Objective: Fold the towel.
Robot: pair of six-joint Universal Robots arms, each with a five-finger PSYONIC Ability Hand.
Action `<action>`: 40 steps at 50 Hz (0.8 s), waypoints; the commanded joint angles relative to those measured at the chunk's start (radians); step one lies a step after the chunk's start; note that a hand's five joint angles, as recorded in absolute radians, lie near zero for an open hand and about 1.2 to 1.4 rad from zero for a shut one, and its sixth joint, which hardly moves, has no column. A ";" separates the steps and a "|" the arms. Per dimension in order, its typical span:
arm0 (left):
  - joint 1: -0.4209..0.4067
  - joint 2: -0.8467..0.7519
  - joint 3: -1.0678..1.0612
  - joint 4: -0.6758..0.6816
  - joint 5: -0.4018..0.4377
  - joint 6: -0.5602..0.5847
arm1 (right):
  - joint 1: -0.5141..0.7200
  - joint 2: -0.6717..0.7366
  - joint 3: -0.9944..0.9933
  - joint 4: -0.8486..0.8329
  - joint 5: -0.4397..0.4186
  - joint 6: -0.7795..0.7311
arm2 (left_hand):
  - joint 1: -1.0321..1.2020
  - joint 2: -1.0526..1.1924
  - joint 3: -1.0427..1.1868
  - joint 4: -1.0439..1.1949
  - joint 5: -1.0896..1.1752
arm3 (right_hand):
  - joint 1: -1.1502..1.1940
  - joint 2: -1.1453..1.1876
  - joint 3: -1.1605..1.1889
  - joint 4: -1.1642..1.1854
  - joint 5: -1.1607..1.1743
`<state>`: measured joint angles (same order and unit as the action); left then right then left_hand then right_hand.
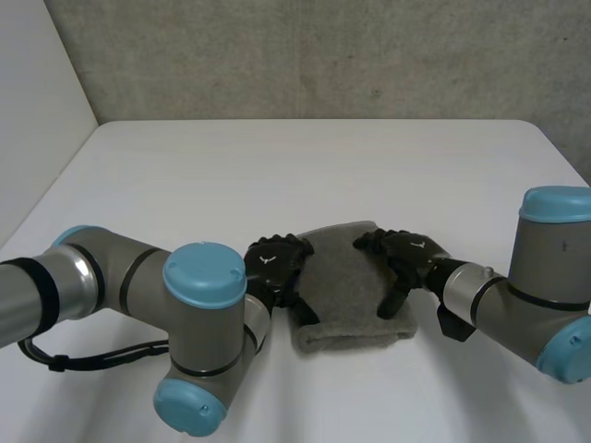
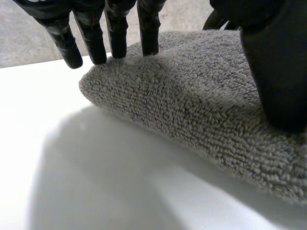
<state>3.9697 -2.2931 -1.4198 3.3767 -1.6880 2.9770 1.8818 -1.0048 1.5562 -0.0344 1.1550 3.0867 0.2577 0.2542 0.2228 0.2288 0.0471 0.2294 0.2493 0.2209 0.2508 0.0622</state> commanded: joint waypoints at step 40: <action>0.215 0.523 0.128 -0.243 -0.142 0.186 | 0.036 -0.402 -0.208 0.158 0.362 0.013 | -0.065 -0.061 -0.048 -0.054 -0.029 | -0.055 -0.075 -0.046 -0.076 -0.062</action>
